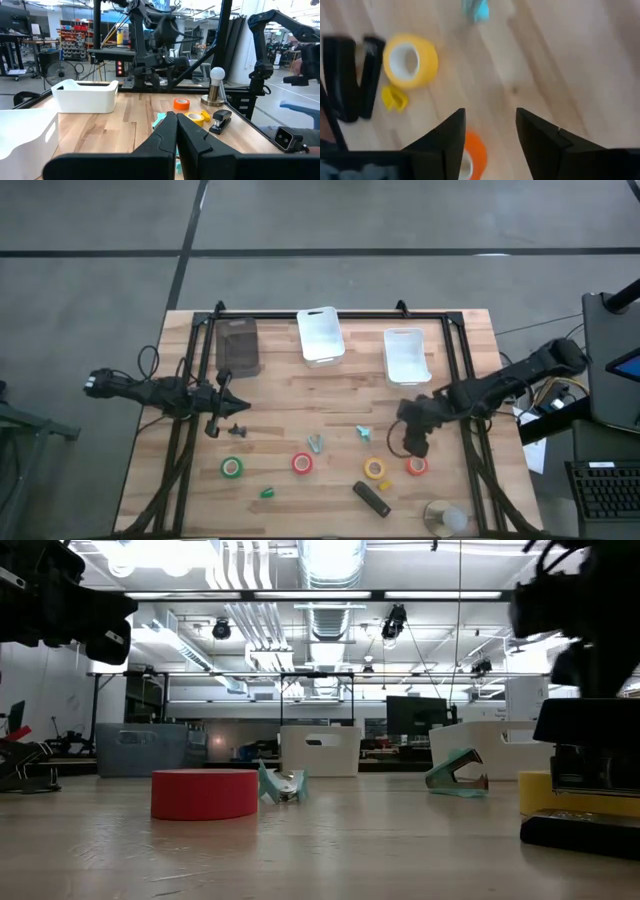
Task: Pick and place Stapler, Stapler remover, tape
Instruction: Put the orange tape into the right white bin
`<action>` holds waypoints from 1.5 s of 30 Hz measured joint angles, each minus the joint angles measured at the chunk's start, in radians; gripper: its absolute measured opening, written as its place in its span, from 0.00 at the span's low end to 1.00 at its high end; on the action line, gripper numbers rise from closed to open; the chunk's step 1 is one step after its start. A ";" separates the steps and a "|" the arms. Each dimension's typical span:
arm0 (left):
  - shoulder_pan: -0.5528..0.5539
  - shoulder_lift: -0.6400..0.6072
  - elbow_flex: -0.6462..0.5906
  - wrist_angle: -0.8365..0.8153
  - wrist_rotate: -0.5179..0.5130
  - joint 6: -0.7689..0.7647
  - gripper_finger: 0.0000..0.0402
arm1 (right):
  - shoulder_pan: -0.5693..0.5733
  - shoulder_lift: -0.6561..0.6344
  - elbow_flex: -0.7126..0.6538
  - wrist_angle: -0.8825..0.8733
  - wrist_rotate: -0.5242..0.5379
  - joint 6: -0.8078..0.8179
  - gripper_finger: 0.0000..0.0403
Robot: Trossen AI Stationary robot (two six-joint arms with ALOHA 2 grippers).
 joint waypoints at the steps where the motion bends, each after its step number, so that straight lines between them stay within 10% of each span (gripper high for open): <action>1: 0.000 0.000 0.000 0.000 0.000 0.000 0.02 | 0.024 0.000 -0.003 -0.016 0.002 0.025 0.43; 12: 0.000 0.000 0.000 0.000 0.000 0.000 0.02 | 0.275 0.077 -0.017 -0.032 0.034 0.246 0.43; 27: 0.000 0.000 0.000 0.000 0.000 0.000 0.02 | 0.296 0.295 0.015 -0.014 0.053 0.238 0.40; 45: 0.000 0.000 0.000 0.000 0.000 0.000 0.02 | 0.295 0.320 0.015 0.000 0.056 0.182 0.10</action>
